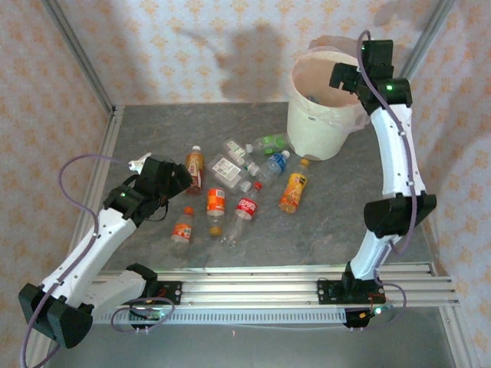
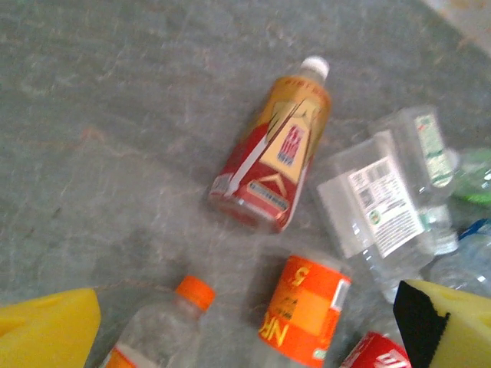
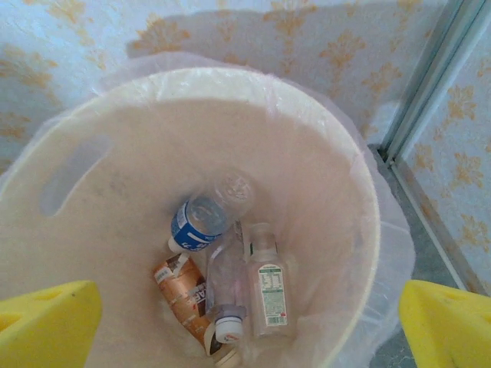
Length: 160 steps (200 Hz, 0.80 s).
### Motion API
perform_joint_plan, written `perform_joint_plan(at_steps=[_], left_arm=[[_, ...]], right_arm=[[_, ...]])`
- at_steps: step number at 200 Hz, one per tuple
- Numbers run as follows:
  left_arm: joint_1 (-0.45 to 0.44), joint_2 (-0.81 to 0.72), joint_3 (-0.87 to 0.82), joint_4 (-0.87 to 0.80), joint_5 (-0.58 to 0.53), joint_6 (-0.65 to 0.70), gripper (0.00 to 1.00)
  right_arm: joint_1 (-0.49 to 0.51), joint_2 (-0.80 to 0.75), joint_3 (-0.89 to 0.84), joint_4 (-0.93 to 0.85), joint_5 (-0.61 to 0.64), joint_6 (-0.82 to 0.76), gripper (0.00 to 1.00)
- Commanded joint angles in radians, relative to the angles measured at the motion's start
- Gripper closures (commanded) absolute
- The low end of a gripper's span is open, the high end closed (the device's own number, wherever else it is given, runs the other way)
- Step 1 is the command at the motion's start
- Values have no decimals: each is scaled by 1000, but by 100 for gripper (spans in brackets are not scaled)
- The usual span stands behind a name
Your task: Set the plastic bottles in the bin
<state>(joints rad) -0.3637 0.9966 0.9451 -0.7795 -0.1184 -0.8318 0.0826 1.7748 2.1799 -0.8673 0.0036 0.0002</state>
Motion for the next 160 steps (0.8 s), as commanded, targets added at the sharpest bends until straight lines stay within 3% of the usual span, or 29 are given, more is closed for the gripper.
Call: perform_joint_plan(at_steps=[1, 36, 66, 109, 160], left_arm=[[10, -3, -45, -112, 58, 16, 0], [9, -34, -120, -200, 97, -15, 0], [-3, -134, -280, -90, 297, -36, 0], [-18, -161, -340, -165, 270, -30, 0], [-64, -101, -389, -19, 266, 57, 0]], right_arm=[[11, -99, -89, 96, -11, 33, 1], [25, -278, -317, 234, -65, 84, 1], [38, -438, -545, 366, -94, 128, 1], [52, -584, -741, 421, -52, 164, 1], [52, -586, -781, 380, -6, 147, 1]])
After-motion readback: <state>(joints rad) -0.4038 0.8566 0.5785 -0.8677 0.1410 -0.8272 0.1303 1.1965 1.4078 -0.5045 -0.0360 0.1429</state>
